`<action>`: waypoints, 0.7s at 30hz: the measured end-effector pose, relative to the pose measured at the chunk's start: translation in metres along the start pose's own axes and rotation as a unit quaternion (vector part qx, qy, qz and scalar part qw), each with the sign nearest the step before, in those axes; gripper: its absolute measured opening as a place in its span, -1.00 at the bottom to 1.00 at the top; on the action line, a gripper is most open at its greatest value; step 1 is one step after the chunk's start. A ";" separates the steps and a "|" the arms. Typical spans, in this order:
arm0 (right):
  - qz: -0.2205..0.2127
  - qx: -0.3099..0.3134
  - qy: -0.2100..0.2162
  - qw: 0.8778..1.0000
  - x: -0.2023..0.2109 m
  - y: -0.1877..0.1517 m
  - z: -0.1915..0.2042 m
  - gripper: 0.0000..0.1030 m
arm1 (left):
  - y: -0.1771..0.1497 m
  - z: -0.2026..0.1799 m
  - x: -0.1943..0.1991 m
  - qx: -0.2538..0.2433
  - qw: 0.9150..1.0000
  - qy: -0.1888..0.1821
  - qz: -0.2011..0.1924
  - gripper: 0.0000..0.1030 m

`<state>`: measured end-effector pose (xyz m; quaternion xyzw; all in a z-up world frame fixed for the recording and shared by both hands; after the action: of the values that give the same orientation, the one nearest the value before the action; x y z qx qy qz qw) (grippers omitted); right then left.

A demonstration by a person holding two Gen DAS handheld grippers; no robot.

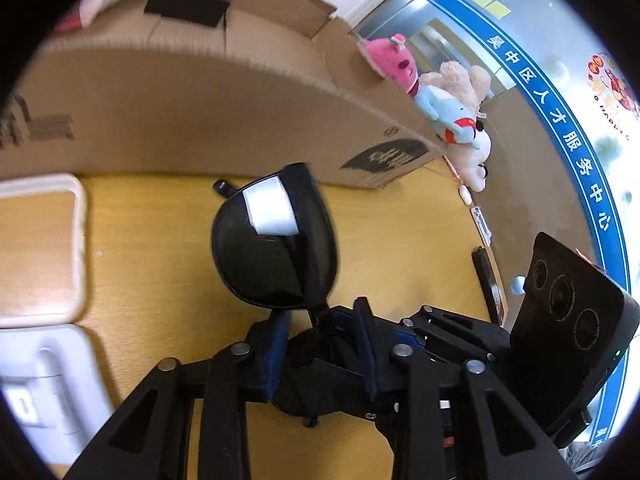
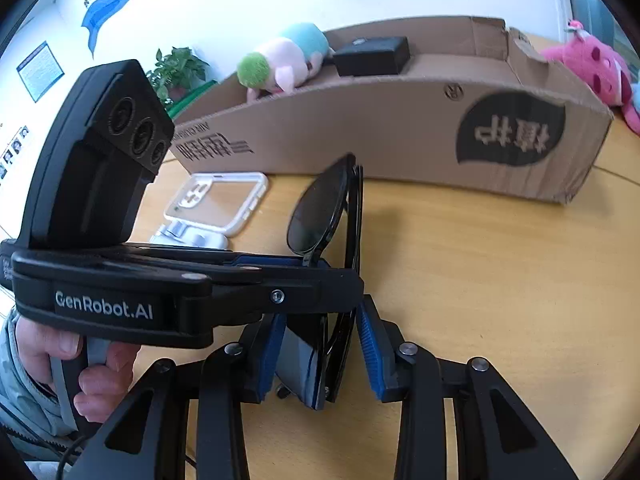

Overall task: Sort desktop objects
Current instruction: 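Carry the sunglasses with the left gripper over the cardboard box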

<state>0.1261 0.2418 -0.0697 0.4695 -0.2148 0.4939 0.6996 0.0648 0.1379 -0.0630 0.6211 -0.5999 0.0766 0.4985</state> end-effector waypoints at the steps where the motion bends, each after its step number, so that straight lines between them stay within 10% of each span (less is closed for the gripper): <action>1: -0.004 0.002 0.003 1.000 0.003 0.000 0.003 -0.33 | 0.003 -0.001 0.003 -0.002 1.000 0.004 -0.006 -0.54; 21: -0.187 0.101 0.026 0.977 0.092 0.128 0.080 -0.34 | 0.152 -0.039 0.113 -0.131 0.978 0.066 -0.150 -0.62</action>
<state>0.0633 0.2266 0.0955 0.5565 -0.0543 0.3855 0.7340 -0.0104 0.1228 0.1145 0.6270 -0.4707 -0.0374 0.6196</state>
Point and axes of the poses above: each gripper's, at about its wrist camera, not at the fingertips, and x roughly against the way its jaws point, z to its left, y to its top, the point moved 4 cm from there along -x, roughly the way its jaws point, and after that the axes turned 15 degrees about -x, right-handed, at the moved point
